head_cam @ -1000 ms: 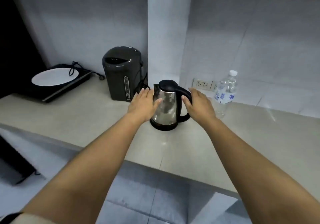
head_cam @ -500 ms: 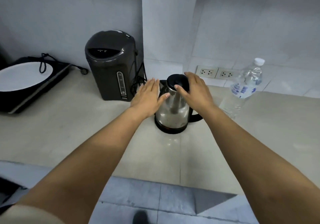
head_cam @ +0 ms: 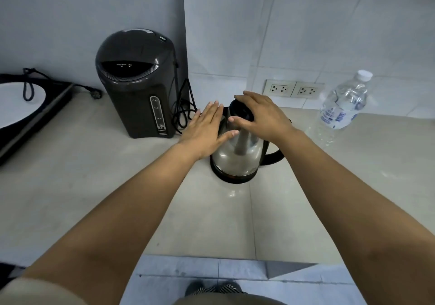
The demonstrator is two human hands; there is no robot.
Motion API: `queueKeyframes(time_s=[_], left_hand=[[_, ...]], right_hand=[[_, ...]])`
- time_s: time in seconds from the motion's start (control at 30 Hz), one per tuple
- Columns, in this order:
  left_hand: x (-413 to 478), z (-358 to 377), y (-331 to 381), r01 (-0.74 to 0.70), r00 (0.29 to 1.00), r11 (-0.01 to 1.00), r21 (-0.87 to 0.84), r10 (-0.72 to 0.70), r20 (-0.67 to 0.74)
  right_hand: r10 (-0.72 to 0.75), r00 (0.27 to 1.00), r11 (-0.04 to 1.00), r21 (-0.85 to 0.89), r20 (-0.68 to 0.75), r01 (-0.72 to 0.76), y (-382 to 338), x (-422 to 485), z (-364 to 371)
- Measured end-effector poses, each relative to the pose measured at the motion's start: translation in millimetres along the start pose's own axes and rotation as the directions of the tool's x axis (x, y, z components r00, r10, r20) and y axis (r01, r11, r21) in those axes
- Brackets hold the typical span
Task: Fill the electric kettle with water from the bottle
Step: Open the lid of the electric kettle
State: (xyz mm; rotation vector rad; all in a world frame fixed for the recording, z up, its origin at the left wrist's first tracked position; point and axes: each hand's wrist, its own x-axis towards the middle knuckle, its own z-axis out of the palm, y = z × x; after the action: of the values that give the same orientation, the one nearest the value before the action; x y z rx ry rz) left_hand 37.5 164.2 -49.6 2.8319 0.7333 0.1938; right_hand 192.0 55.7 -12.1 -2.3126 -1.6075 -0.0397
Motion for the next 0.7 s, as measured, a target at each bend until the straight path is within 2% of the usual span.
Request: queueKeyframes(time_s=[0.2,0.43,0.7], left_hand=[[2.0,4.9,0.1,0.020,1.000,0.995,0.102,-0.020,0.003],[1.2,11.1,2.6,0.038,0.999,0.993,0.113,-0.036,-0.022],[2.6,13.2,2.9,0.044,0.999,0.993,0.109,-0.042,-0.025]], right_hand=[[-0.078,0.997,0.996,-0.041,0.001,0.078,3.6,7.6,0.3],[-0.110,0.994,0.994,-0.001,-0.016,0.110,3.4,12.2,1.2],[-0.082,0.980,0.984,0.141,-0.182,0.108,1.0,10.8,-0.5]])
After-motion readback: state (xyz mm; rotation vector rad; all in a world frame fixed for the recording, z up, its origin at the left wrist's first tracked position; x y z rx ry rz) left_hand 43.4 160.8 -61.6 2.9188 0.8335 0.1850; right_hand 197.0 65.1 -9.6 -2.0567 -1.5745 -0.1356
